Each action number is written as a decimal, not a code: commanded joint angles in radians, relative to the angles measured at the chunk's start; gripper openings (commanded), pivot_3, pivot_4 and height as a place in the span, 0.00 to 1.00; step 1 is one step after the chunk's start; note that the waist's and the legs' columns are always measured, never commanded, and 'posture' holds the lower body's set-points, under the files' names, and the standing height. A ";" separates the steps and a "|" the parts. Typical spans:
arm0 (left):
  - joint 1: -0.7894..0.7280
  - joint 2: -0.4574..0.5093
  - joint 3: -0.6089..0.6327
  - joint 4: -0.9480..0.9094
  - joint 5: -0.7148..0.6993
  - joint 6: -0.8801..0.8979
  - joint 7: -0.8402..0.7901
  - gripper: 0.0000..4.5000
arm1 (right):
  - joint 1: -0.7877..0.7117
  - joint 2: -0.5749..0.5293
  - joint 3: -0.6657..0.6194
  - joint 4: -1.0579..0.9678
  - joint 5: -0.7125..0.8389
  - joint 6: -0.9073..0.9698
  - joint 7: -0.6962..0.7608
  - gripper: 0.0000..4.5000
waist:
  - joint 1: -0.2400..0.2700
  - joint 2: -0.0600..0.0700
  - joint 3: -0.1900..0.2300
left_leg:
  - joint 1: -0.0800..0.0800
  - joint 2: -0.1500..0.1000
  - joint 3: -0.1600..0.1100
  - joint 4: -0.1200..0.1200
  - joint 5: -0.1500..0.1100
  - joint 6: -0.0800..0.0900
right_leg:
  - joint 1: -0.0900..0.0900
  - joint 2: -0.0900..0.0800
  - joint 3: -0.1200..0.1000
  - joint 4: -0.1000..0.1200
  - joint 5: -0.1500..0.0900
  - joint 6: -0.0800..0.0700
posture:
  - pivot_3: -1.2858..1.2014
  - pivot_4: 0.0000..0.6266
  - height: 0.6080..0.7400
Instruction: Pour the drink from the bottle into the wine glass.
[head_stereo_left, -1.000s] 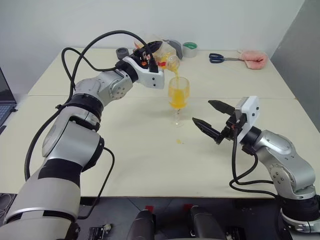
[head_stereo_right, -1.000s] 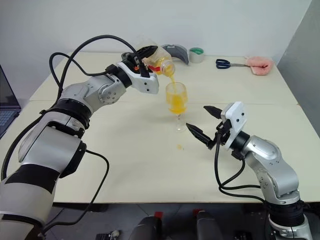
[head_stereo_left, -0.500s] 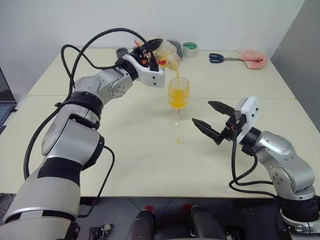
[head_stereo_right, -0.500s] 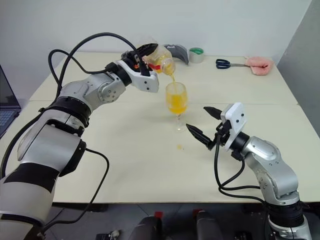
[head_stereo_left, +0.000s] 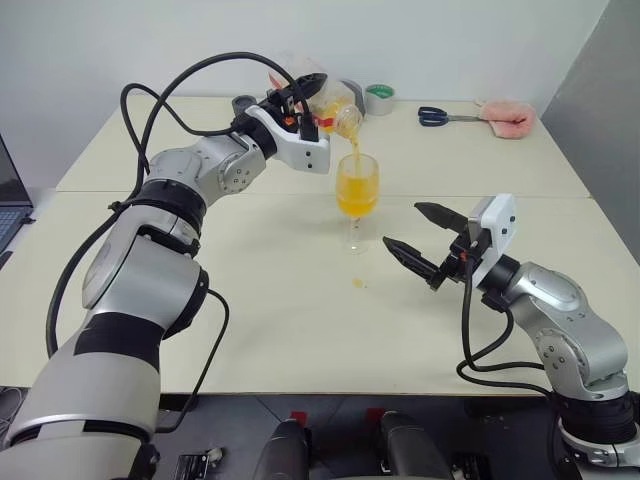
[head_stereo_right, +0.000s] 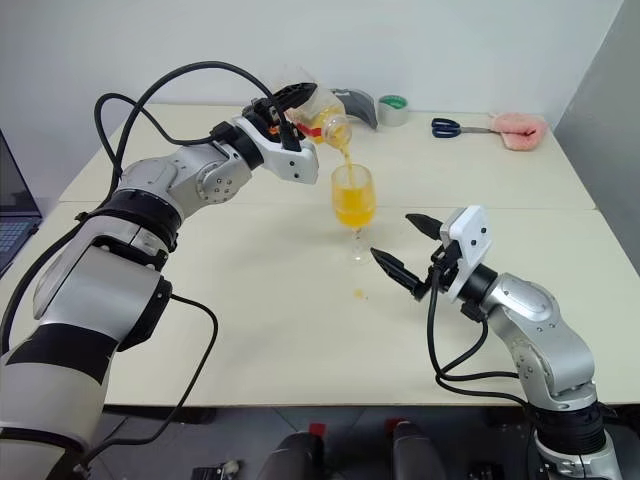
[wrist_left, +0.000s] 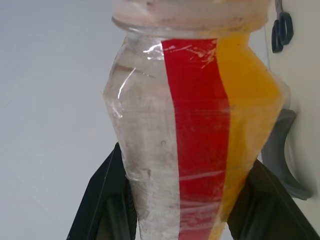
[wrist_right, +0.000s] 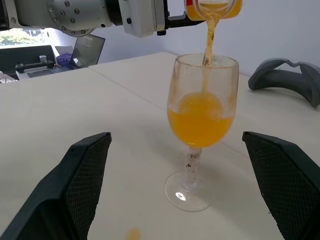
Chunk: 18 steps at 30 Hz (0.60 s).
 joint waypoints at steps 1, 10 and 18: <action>-0.046 0.012 0.003 -0.008 -0.006 0.002 0.021 0.40 | -0.002 0.003 -0.003 -0.039 0.004 -0.021 0.000 1.00 | 0.000 0.000 0.000 | 0.000 0.000 0.000 0.000 0.000 0.000 | 0.000 0.000 0.000 0.000 0.000 0.000 | 0.52 0.24 1.00; -0.050 0.009 -0.003 -0.006 0.002 0.004 0.027 0.40 | 0.003 0.008 -0.004 -0.045 -0.001 -0.019 0.000 1.00 | 0.000 0.000 0.000 | 0.000 0.000 0.000 0.000 0.000 0.000 | 0.000 0.000 0.000 0.000 0.000 0.000 | 0.52 0.24 1.00; -0.049 0.006 0.002 0.000 -0.009 0.009 0.020 0.40 | 0.002 0.009 -0.003 -0.045 -0.002 -0.018 0.000 1.00 | 0.000 0.000 0.000 | 0.000 0.000 0.000 0.000 0.000 0.000 | 0.000 0.000 0.000 0.000 0.000 0.000 | 0.52 0.24 1.00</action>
